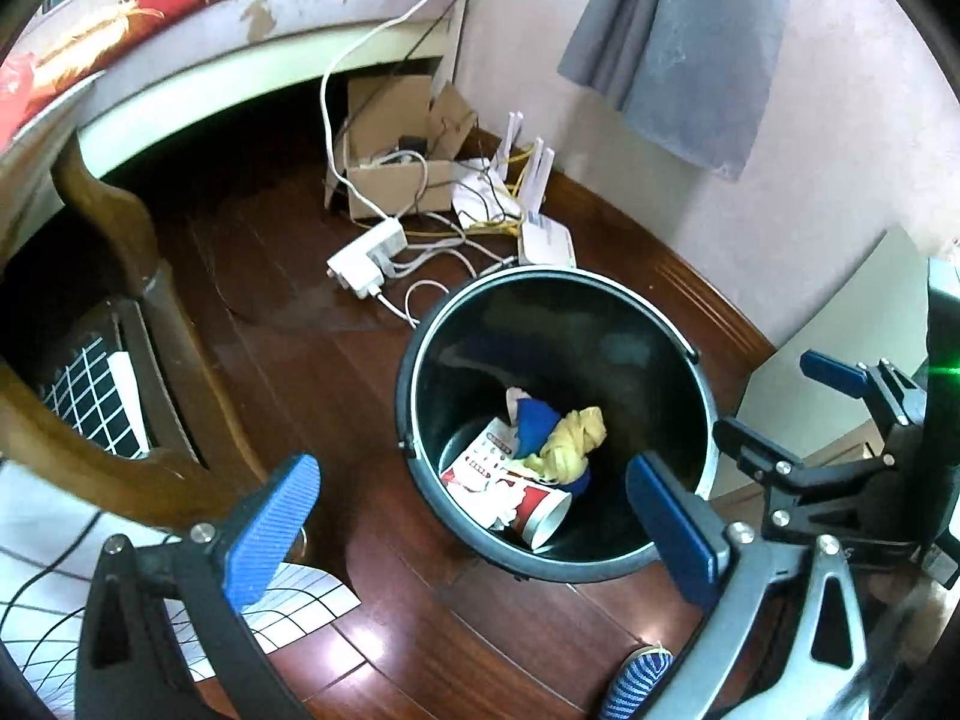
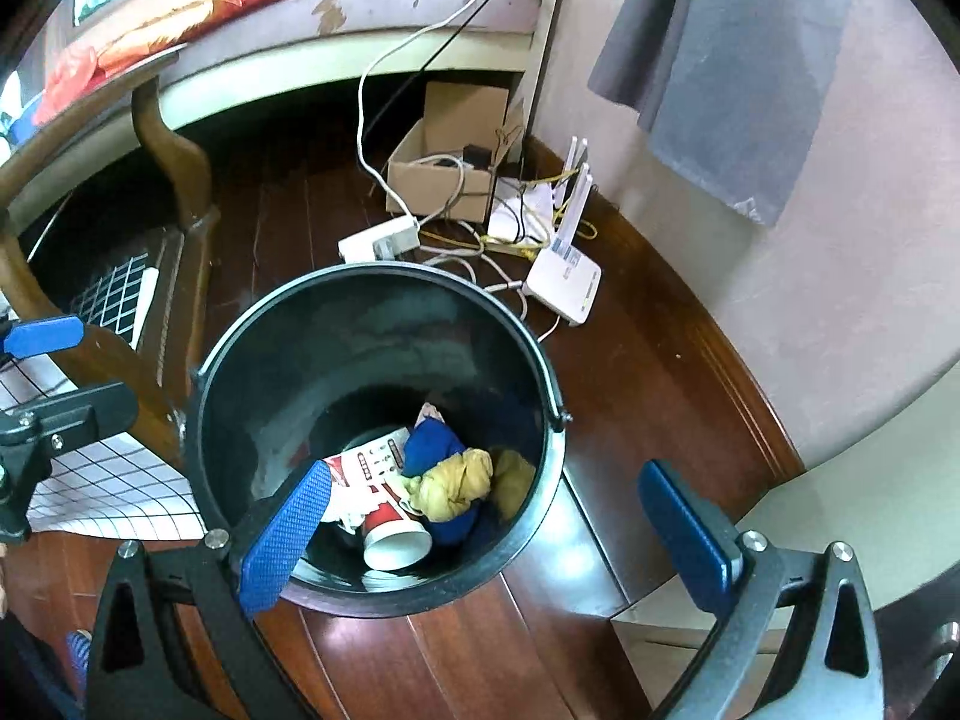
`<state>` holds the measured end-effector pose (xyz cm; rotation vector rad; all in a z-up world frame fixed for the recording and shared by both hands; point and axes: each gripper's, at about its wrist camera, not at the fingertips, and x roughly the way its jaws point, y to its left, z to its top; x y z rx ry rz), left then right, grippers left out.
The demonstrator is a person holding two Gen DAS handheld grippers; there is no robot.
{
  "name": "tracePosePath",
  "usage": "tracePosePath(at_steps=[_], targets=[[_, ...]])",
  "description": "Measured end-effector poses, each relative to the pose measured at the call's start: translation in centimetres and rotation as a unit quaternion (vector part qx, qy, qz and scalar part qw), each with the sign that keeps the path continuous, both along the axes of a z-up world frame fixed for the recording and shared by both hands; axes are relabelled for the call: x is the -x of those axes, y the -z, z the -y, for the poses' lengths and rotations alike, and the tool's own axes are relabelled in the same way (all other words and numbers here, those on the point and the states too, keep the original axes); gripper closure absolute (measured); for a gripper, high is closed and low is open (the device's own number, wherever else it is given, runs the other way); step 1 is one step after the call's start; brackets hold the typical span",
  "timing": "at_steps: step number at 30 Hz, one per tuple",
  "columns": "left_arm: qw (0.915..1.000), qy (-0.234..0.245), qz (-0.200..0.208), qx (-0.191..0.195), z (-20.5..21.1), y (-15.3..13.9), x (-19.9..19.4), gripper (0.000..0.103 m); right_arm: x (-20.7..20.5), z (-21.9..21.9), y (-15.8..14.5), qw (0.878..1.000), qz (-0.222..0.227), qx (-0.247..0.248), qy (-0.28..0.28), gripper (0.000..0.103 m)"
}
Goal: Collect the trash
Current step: 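Move both open tools back toward the remaining trash on the bed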
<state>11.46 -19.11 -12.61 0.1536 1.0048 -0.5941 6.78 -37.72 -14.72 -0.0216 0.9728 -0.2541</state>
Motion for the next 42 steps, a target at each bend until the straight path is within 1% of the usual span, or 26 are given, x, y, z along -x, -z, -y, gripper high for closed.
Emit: tracePosePath(at_steps=[5, 13, 21, 27, 35, 39, 42], targets=[[0.9998, -0.011, 0.014, 0.006, -0.6, -1.5, 0.8, 0.0, 0.7, -0.6, -2.2, 1.0, 0.02, 0.002, -0.003, 0.0], [0.998, -0.041, 0.045, 0.014, -3.2, -5.0, 2.1, 0.0, 1.2, -2.6, -6.3, 0.998, 0.062, 0.005, -0.013, 0.0], [0.9935, -0.066, 0.092, 0.011, -6.4, -8.5, 3.1, 0.0, 1.0, -5.9, -9.6, 0.994, 0.099, 0.002, -0.039, 0.0], [0.9888, -0.093, 0.116, 0.014, -9.2, -10.2, 3.5, 0.0, 1.0, -8.6, -10.8, 0.991, 0.119, -0.001, -0.064, 0.0], [0.9819, -0.137, 0.13, 0.016, -13.5, -11.0, 3.4, 0.0, -0.3, -11.8, -12.3, 0.984, 0.151, -0.015, -0.092, 0.0], [0.9754, -0.172, 0.138, 0.012, -17.0, -11.4, 3.0, 0.0, -1.6, -14.6, -13.3, 0.978, 0.167, -0.018, -0.12, 0.0], [0.9691, -0.199, 0.147, 0.005, -19.7, -11.8, 2.6, 0.0, -2.8, -17.2, -13.6, 0.973, 0.172, -0.031, -0.15, 0.0]])
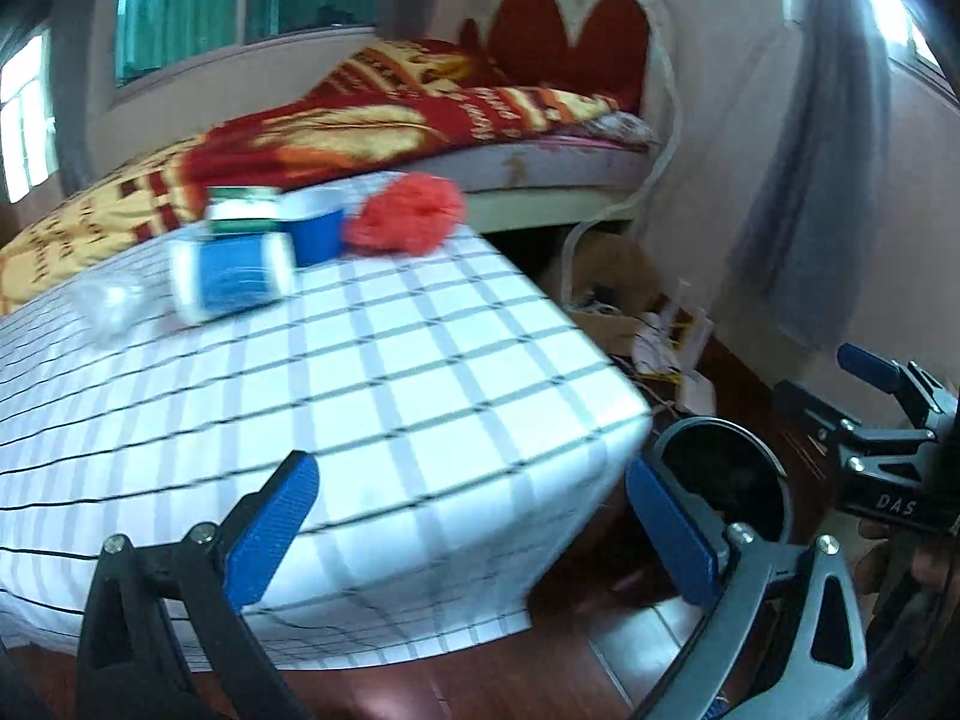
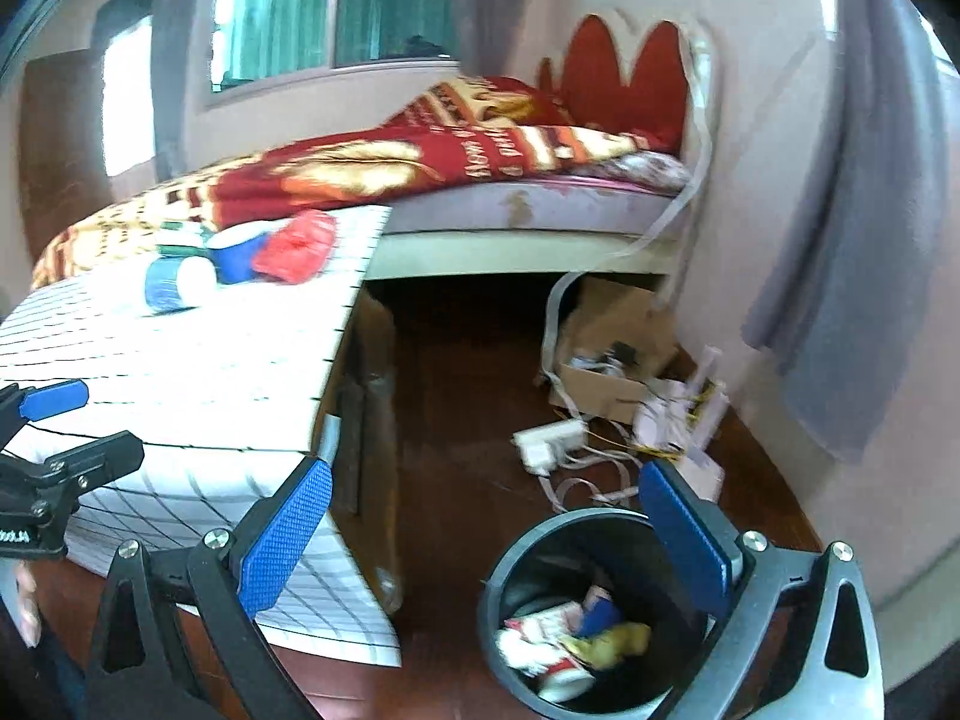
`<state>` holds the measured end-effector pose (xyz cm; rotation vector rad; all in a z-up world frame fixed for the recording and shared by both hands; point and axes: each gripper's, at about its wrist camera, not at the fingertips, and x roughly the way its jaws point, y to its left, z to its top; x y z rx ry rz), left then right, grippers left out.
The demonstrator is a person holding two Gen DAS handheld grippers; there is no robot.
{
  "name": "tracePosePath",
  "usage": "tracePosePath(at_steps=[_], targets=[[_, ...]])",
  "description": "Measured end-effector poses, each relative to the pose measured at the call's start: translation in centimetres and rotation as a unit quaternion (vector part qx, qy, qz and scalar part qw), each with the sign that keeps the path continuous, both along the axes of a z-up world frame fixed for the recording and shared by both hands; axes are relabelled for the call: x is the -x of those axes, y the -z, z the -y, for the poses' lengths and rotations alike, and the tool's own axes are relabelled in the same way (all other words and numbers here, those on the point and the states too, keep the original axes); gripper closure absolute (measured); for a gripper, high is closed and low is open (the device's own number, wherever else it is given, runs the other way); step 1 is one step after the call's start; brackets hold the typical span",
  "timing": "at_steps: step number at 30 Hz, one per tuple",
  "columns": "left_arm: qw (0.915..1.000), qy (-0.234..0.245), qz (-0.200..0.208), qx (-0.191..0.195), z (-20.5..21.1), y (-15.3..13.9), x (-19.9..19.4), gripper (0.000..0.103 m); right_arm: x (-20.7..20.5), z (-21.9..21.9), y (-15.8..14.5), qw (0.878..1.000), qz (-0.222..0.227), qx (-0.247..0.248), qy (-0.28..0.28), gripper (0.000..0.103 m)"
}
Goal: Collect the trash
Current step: 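Move both open tools back toward the remaining trash on the bed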
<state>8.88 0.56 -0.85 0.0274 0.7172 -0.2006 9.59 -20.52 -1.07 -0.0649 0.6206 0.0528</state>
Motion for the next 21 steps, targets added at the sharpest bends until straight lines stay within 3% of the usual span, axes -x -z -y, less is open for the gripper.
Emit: tracePosePath(at_steps=[7, 15, 21], targets=[[0.9976, -0.068, 0.009, -0.01, -7.2, -0.6, -0.5, 0.0, -3.3, -5.8, -0.5, 0.998, -0.026, -0.016, -0.054, 0.0], [0.9878, -0.152, 0.033, -0.009, -15.4, -2.0, -1.6, 0.0, -7.2, -13.7, -3.0, 0.989, -0.015, -0.041, -0.138, 0.0], [0.9828, -0.18, 0.036, -0.019, -19.8, -2.0, -4.0, 0.0, -12.0, -20.3, -4.4, 0.981, -0.014, -0.05, -0.187, 0.0]])
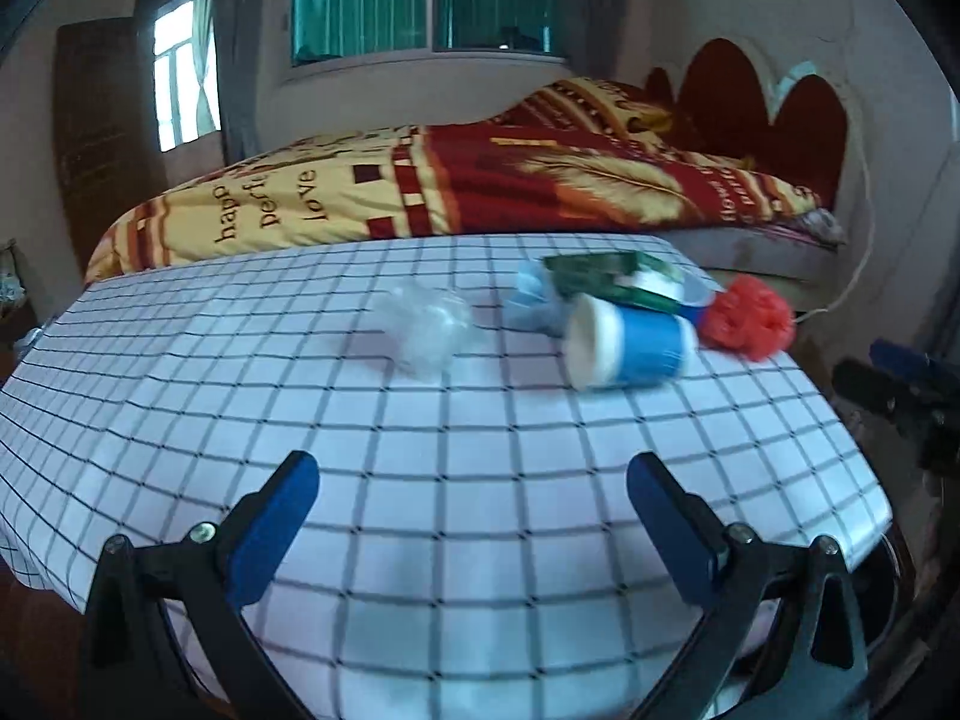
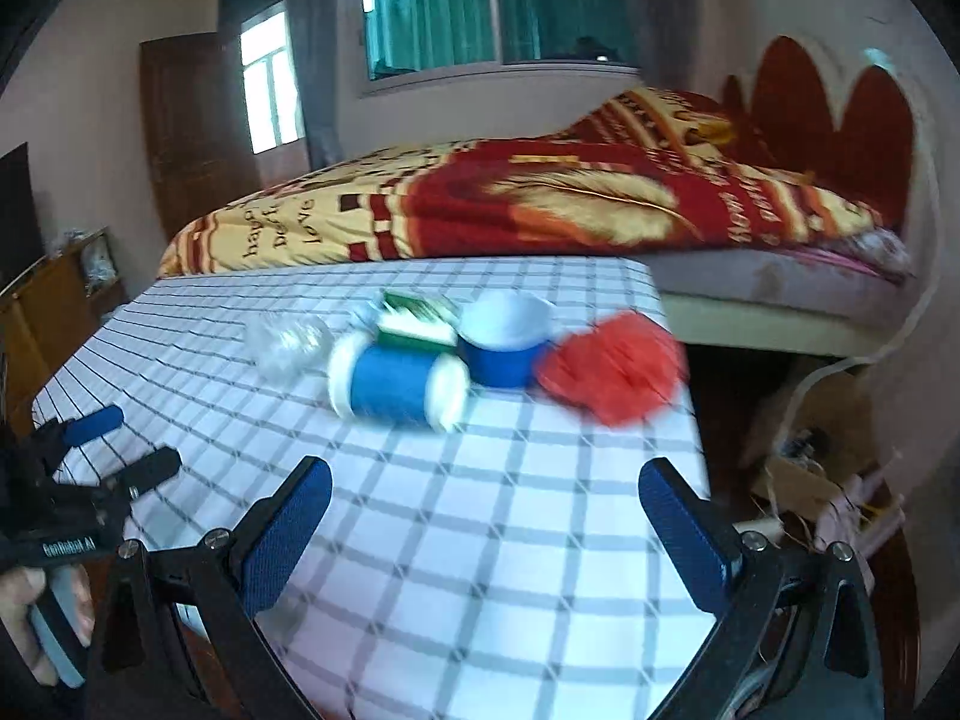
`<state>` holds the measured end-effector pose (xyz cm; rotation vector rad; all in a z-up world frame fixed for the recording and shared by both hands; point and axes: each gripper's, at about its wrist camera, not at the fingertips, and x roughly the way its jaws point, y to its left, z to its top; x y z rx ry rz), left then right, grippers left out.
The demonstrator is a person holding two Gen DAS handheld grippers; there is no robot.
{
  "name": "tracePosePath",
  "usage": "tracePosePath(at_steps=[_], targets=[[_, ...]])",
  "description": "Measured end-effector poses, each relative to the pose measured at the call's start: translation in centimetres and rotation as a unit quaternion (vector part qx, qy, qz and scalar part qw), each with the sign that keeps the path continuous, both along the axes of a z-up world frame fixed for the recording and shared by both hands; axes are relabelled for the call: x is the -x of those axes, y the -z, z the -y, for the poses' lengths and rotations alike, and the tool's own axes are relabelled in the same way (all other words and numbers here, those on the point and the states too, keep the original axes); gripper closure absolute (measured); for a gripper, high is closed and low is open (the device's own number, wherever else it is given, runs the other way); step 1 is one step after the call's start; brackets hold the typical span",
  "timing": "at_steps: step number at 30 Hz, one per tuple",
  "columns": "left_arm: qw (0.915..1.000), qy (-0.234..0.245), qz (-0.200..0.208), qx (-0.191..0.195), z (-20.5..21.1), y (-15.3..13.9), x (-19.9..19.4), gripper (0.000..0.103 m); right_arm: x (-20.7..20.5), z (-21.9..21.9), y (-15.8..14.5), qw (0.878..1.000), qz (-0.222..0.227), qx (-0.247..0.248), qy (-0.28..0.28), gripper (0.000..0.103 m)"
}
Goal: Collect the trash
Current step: 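Move both open tools back toward the remaining trash on the bed, then grasp the clear plastic bag with the left tool while the right tool grasps the milk carton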
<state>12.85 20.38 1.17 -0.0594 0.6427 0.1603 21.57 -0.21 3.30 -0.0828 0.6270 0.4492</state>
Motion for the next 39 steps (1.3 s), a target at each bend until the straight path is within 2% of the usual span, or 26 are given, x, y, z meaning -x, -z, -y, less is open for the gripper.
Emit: tracePosePath(at_steps=[4, 9, 11, 16, 18, 20, 25, 27, 29, 31, 32, 39], targets=[[1.0, -0.007, -0.005, 0.0, -1.7, 0.5, -2.2, 0.0, -3.4, -3.0, 0.0, 1.0, -0.003, -0.002, -0.011, 0.0], [0.9998, -0.009, -0.008, 0.015, -3.2, 1.2, -4.9, 0.0, -7.0, -5.9, 0.8, 1.0, -0.011, 0.001, -0.01, 0.006], [0.9998, -0.009, -0.008, 0.016, -3.6, 1.3, -5.7, 0.0, -8.1, -6.5, 1.1, 1.0, -0.014, 0.004, -0.011, 0.012], [0.9996, -0.011, -0.015, 0.019, -5.0, 2.1, -8.7, 0.001, -10.8, -8.0, 2.3, 1.0, -0.027, 0.009, -0.012, 0.014], [0.9995, -0.013, -0.021, 0.022, -5.7, 2.4, -9.9, 0.002, -11.6, -8.4, 2.5, 0.999, -0.029, 0.011, -0.013, 0.018], [0.9991, -0.019, -0.031, 0.022, -6.1, 2.8, -11.1, 0.006, -12.1, -8.8, 2.6, 0.999, -0.029, 0.015, -0.013, 0.028], [0.9981, -0.006, -0.056, 0.025, -5.8, 4.0, -13.2, 0.006, -12.8, -9.2, 3.1, 0.999, -0.035, 0.019, -0.015, 0.04], [0.9972, -0.001, -0.068, 0.033, -5.8, 4.2, -13.8, 0.013, -12.9, -9.4, 3.3, 0.999, -0.036, 0.024, -0.016, 0.043], [0.997, 0.002, -0.07, 0.032, -5.8, 4.3, -14.3, 0.015, -12.8, -9.4, 3.3, 0.999, -0.033, 0.025, -0.014, 0.043], [0.9959, 0.009, -0.082, 0.037, -5.7, 4.5, -14.8, 0.039, -12.8, -9.4, 3.3, 0.999, -0.03, 0.026, -0.013, 0.044], [0.9946, 0.018, -0.089, 0.051, -5.8, 4.8, -15.1, 0.058, -12.7, -9.4, 3.2, 0.999, -0.027, 0.026, -0.012, 0.044], [0.9976, 0.024, -0.041, 0.049, -5.3, 2.9, -12.1, 0.059, -11.2, -9.5, 1.6, 0.999, 0.012, 0.031, -0.025, 0.045]])
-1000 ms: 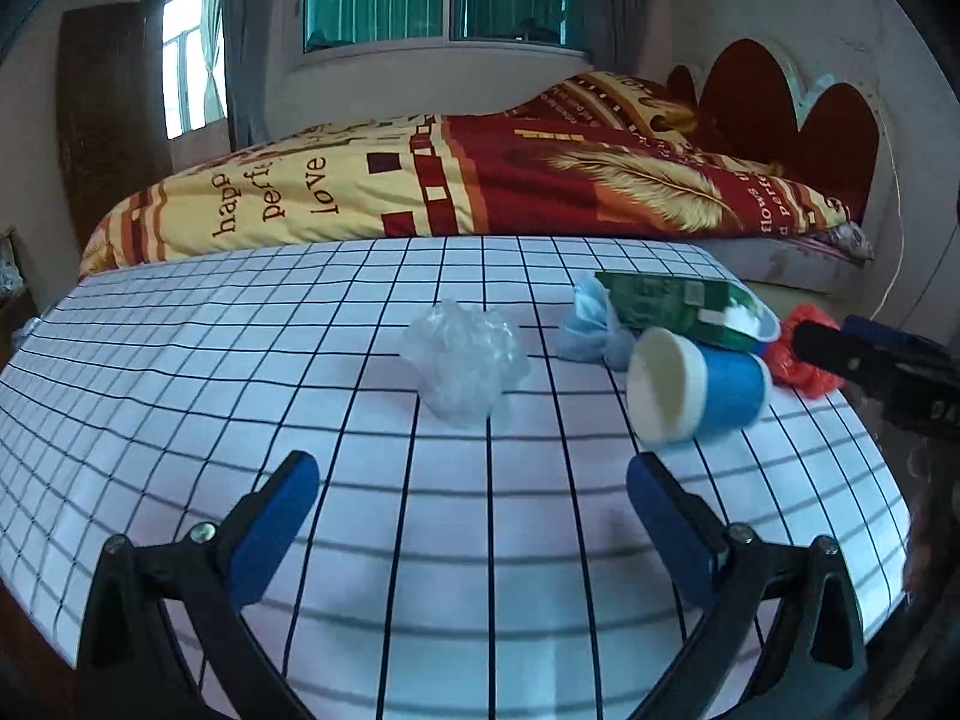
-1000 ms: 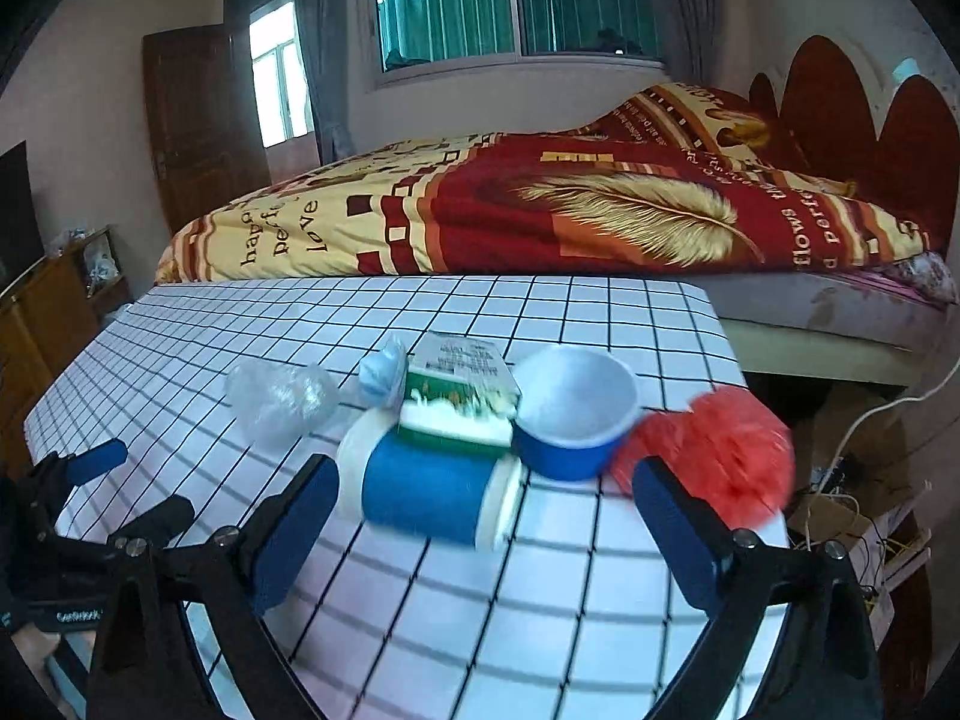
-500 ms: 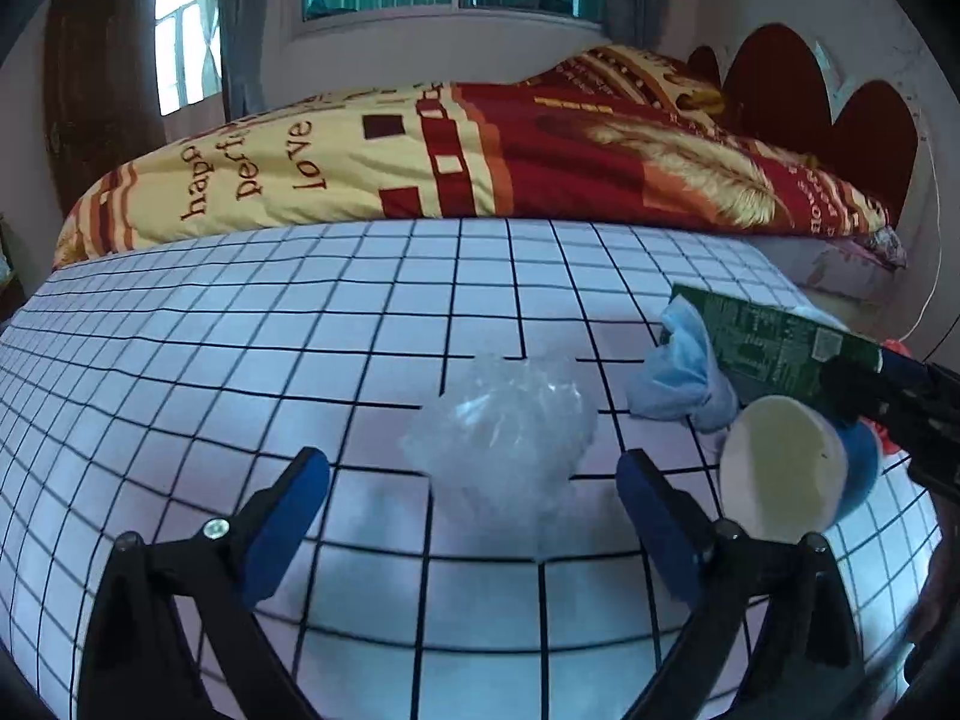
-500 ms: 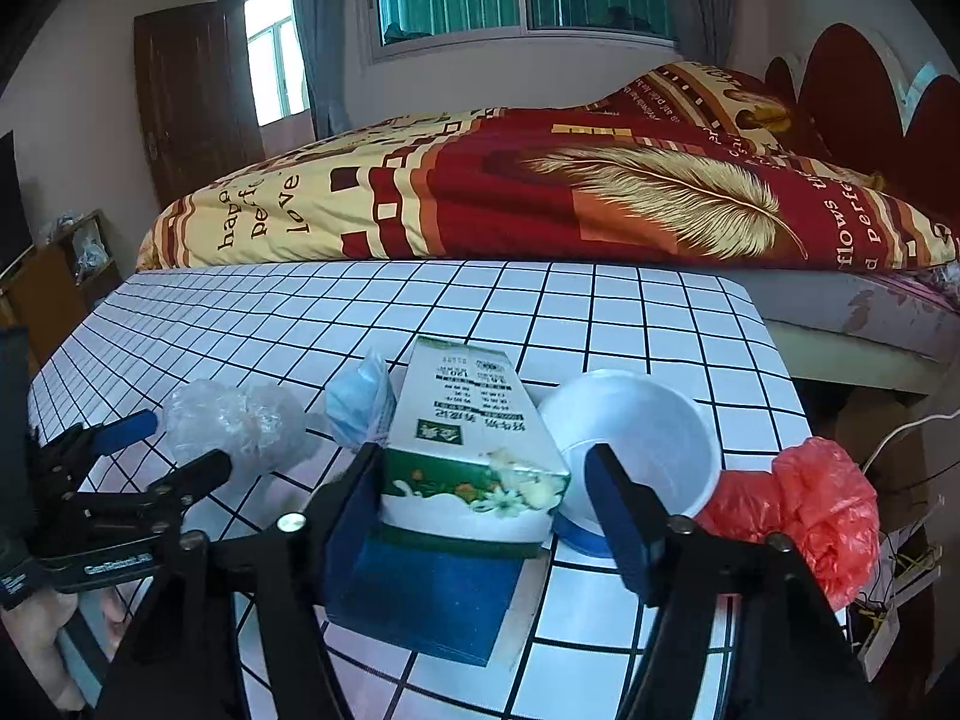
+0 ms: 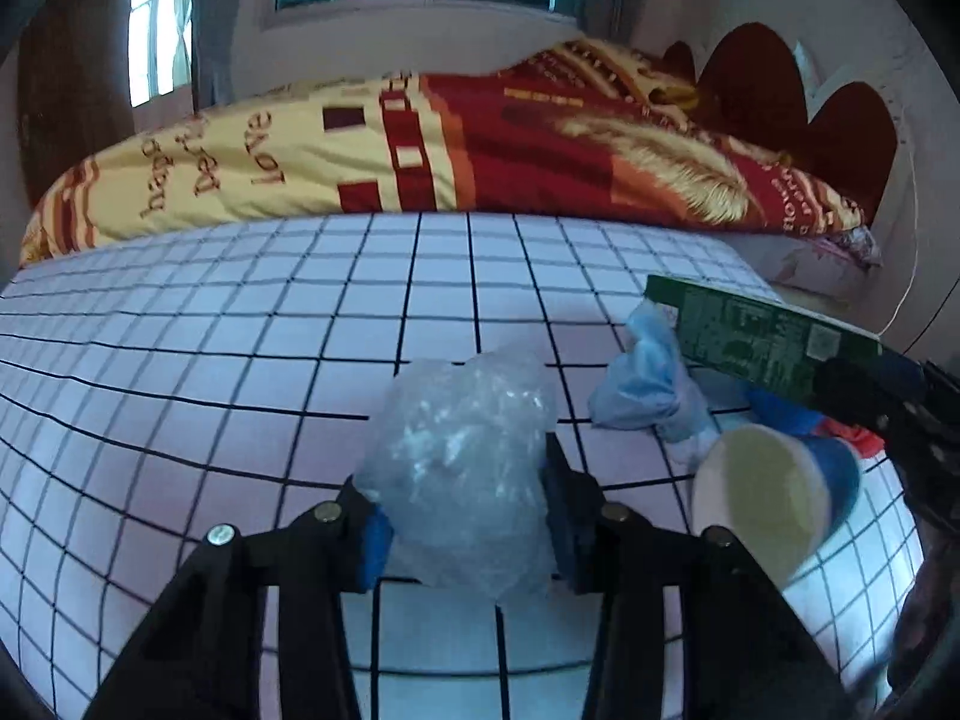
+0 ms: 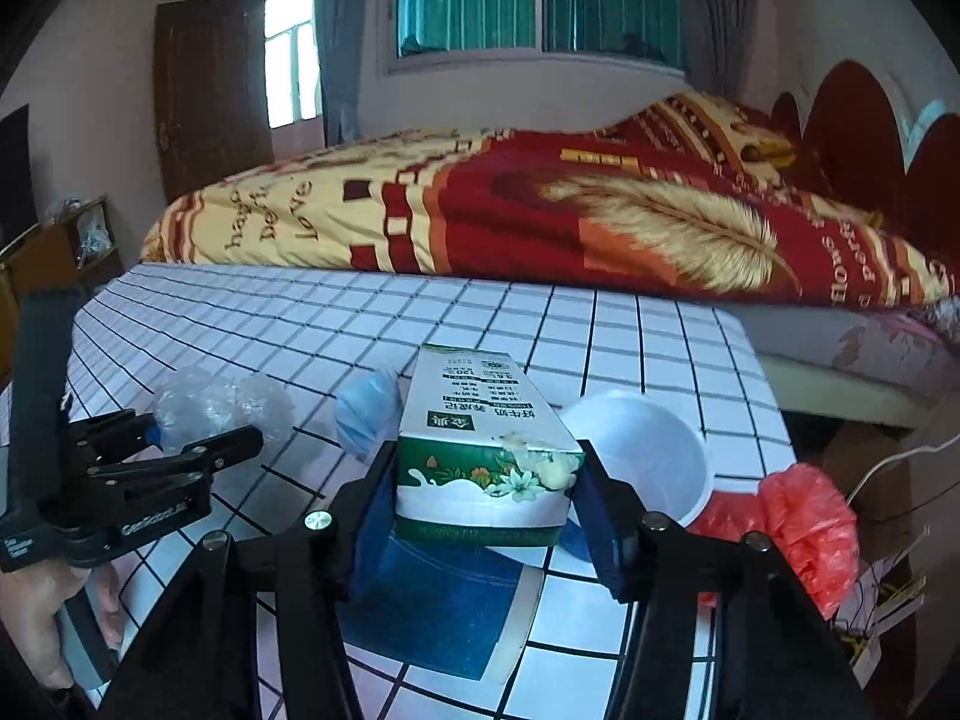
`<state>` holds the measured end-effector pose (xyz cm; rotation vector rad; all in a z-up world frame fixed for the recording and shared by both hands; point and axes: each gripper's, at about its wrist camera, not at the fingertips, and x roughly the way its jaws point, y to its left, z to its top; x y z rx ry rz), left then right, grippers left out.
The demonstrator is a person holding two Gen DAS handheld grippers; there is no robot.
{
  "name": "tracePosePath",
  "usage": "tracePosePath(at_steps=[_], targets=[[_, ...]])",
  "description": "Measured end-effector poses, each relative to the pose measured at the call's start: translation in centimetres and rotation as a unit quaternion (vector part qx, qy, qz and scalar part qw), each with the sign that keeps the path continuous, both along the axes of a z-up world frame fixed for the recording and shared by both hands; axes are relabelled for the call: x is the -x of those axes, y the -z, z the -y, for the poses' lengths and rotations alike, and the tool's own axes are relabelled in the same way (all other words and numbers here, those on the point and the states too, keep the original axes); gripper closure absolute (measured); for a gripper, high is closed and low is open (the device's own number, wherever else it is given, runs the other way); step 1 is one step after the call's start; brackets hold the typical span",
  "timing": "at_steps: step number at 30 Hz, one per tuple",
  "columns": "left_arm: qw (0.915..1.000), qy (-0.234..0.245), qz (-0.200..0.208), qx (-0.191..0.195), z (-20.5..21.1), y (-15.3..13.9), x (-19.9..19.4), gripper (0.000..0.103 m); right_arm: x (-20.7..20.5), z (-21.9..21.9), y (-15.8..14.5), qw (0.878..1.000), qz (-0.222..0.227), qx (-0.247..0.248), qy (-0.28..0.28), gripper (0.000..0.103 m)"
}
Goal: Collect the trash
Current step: 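Grasp the clear plastic bag with the left tool while the right tool grasps the milk carton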
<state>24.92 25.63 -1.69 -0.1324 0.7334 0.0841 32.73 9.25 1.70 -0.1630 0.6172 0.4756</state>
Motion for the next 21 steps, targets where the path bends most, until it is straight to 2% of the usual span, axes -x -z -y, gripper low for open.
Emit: tracePosePath(at_steps=[9, 21], targets=[[0.9995, 0.008, 0.03, -0.008, 1.6, -2.5, 4.5, 0.059, 3.2, 2.8, -3.5, 0.999, 0.041, -0.023, 0.009, 0.046], [0.9983, 0.053, 0.026, 0.008, 7.5, -2.5, 8.9, 0.059, 9.9, 10.2, -5.2, 0.996, 0.063, -0.038, 0.049, 0.046]])
